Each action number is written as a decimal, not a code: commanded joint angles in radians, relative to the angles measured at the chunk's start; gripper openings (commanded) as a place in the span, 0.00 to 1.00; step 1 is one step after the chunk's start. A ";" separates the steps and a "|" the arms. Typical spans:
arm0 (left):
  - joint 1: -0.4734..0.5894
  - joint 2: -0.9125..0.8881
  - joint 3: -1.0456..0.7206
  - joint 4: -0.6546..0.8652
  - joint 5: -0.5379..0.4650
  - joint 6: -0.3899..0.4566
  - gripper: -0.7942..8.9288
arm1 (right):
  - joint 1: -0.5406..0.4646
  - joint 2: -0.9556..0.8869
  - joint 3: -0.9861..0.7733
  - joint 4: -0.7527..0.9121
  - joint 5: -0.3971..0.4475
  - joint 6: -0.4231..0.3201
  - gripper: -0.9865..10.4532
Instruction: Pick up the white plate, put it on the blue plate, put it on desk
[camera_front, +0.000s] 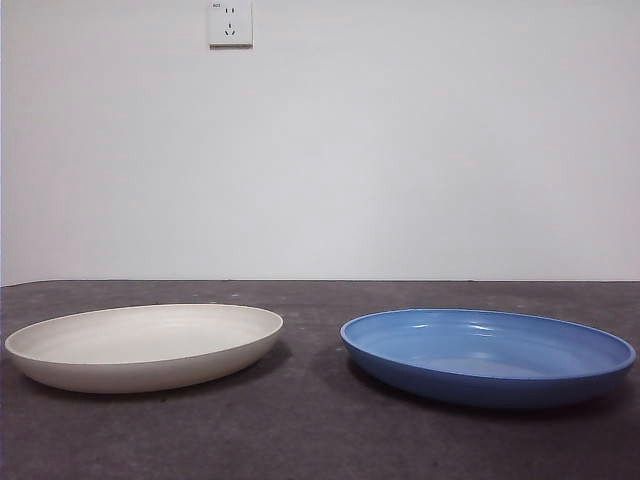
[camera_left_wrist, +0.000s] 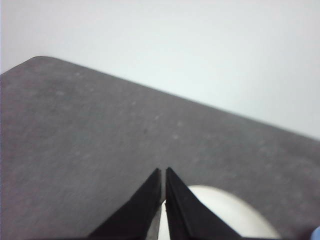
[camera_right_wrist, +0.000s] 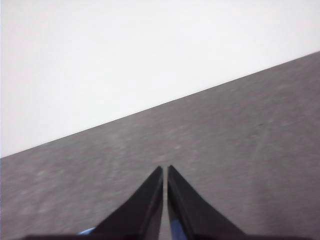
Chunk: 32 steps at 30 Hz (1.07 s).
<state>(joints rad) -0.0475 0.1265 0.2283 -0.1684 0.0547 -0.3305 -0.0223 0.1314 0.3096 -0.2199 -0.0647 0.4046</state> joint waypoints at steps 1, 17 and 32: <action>-0.008 0.047 0.097 -0.003 0.003 -0.050 0.10 | 0.001 0.056 0.095 -0.033 -0.048 0.037 0.09; -0.079 0.340 0.602 -0.275 0.287 0.017 0.10 | 0.108 0.421 0.517 -0.333 -0.403 -0.066 0.09; -0.132 0.428 0.618 -0.328 0.450 0.073 0.11 | 0.166 0.505 0.555 -0.421 -0.590 -0.158 0.10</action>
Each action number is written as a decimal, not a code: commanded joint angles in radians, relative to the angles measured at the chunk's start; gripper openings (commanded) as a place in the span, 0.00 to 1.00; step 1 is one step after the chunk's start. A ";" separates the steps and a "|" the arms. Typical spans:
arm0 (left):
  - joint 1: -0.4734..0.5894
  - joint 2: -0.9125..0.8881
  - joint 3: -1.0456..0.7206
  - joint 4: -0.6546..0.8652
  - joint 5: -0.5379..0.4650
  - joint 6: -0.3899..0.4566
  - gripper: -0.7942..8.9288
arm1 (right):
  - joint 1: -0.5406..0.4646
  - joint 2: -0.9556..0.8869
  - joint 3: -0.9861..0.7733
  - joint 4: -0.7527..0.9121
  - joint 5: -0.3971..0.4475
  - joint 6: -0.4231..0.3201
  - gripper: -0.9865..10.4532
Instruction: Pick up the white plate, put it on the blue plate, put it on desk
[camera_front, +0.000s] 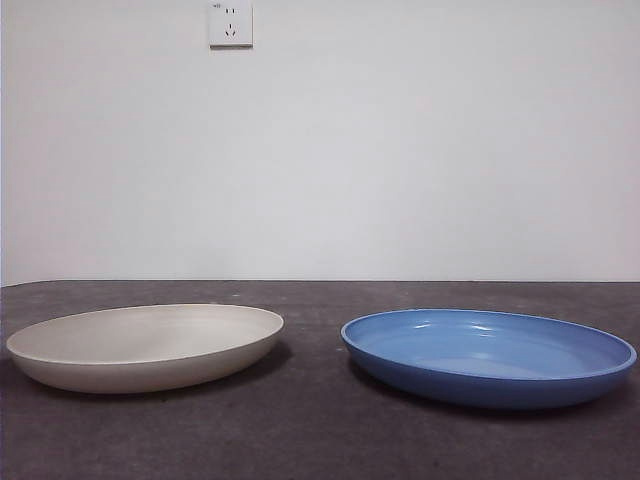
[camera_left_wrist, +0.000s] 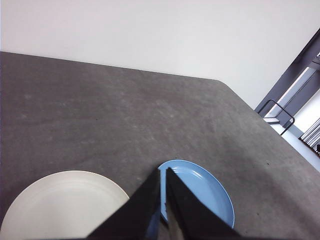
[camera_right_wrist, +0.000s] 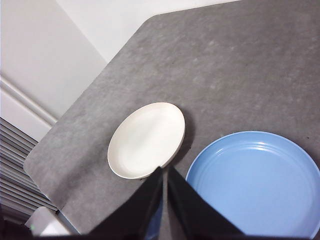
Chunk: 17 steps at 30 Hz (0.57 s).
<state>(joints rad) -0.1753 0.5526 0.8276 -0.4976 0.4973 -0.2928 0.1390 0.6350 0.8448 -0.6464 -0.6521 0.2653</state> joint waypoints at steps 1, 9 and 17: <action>-0.004 0.002 0.018 -0.005 0.008 0.048 0.11 | 0.005 0.001 0.020 0.006 -0.003 -0.019 0.10; -0.004 0.002 0.018 -0.032 0.008 0.076 0.46 | 0.005 0.003 0.020 0.006 -0.003 -0.019 0.37; -0.004 0.001 0.018 -0.030 0.008 0.070 0.67 | 0.005 0.003 0.020 0.006 -0.003 -0.019 0.60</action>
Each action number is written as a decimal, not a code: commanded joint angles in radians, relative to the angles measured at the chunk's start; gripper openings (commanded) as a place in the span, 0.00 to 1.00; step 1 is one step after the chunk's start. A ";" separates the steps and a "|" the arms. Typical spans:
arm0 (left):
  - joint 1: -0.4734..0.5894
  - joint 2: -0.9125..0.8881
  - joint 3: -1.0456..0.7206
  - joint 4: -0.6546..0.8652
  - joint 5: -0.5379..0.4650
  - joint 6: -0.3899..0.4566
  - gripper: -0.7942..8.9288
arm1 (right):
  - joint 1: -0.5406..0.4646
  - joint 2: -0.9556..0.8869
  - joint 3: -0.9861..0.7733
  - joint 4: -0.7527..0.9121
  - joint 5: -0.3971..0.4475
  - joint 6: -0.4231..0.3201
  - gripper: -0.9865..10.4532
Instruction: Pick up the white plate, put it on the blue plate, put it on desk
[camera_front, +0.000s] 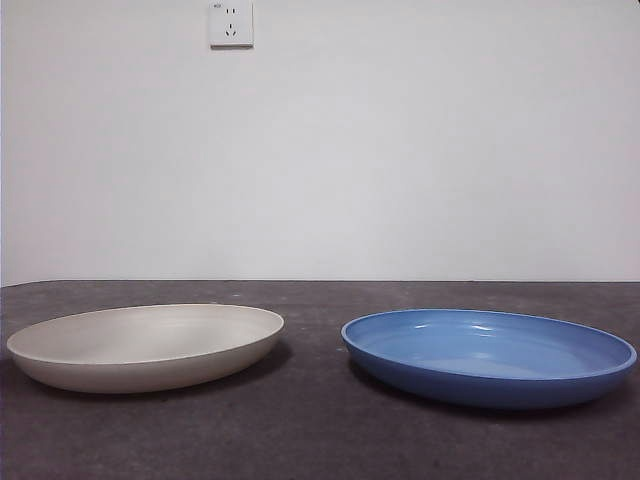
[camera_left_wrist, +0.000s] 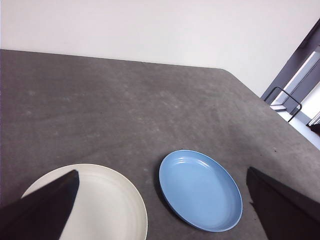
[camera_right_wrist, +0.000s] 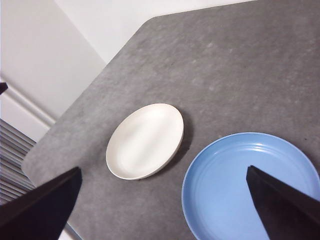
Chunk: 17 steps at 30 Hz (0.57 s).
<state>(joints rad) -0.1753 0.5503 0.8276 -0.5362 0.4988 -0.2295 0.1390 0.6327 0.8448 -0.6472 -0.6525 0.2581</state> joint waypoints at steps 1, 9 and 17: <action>-0.004 0.003 0.018 0.008 0.006 0.005 0.67 | 0.005 0.006 0.020 0.006 -0.002 -0.012 0.60; -0.002 0.008 0.019 -0.039 0.006 -0.019 0.66 | 0.005 0.006 0.020 0.010 -0.003 -0.011 0.60; 0.040 0.145 0.034 -0.217 0.008 -0.038 0.66 | 0.005 0.006 0.020 0.010 -0.006 -0.010 0.60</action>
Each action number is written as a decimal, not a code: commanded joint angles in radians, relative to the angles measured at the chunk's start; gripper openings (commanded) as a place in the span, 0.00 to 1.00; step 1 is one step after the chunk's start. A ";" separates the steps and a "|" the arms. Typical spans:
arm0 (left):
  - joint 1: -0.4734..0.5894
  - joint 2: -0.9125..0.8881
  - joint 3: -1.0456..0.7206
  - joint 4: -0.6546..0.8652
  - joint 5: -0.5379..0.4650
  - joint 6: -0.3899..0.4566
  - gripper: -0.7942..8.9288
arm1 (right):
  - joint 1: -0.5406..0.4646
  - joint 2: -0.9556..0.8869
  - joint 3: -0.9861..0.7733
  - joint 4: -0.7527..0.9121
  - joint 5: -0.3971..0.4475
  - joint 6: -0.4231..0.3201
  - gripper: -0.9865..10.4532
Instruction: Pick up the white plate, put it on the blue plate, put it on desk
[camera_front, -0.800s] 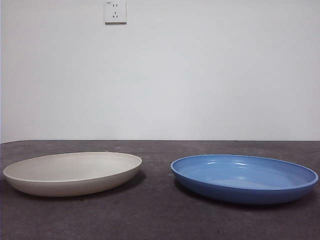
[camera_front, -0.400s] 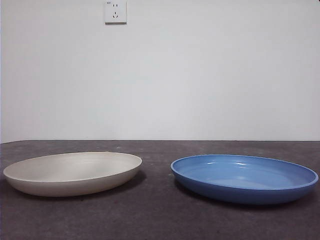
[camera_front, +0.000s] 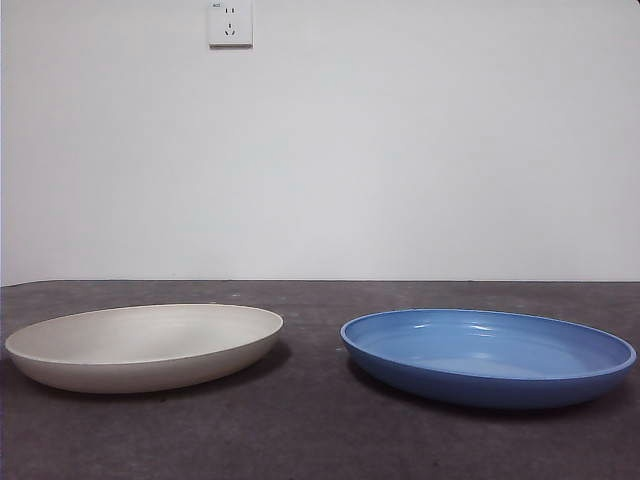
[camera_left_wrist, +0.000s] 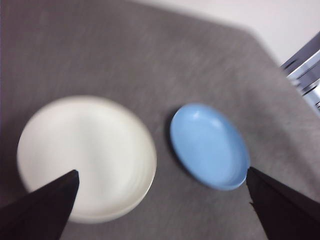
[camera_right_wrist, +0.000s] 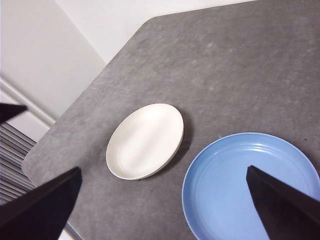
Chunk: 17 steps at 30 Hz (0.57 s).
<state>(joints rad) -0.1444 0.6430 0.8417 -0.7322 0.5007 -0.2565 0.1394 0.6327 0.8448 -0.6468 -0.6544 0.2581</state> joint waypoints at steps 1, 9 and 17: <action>0.015 0.078 0.021 -0.035 0.006 -0.013 0.66 | 0.006 0.006 0.020 0.009 -0.004 -0.010 0.60; 0.072 0.333 0.021 -0.052 0.070 -0.013 0.66 | 0.023 0.006 0.020 -0.005 -0.004 -0.011 0.60; 0.126 0.583 0.021 0.008 0.068 0.040 0.66 | 0.031 0.006 0.020 -0.010 -0.005 -0.011 0.60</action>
<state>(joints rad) -0.0242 1.1984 0.8452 -0.7460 0.5610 -0.2424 0.1658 0.6327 0.8448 -0.6586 -0.6552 0.2581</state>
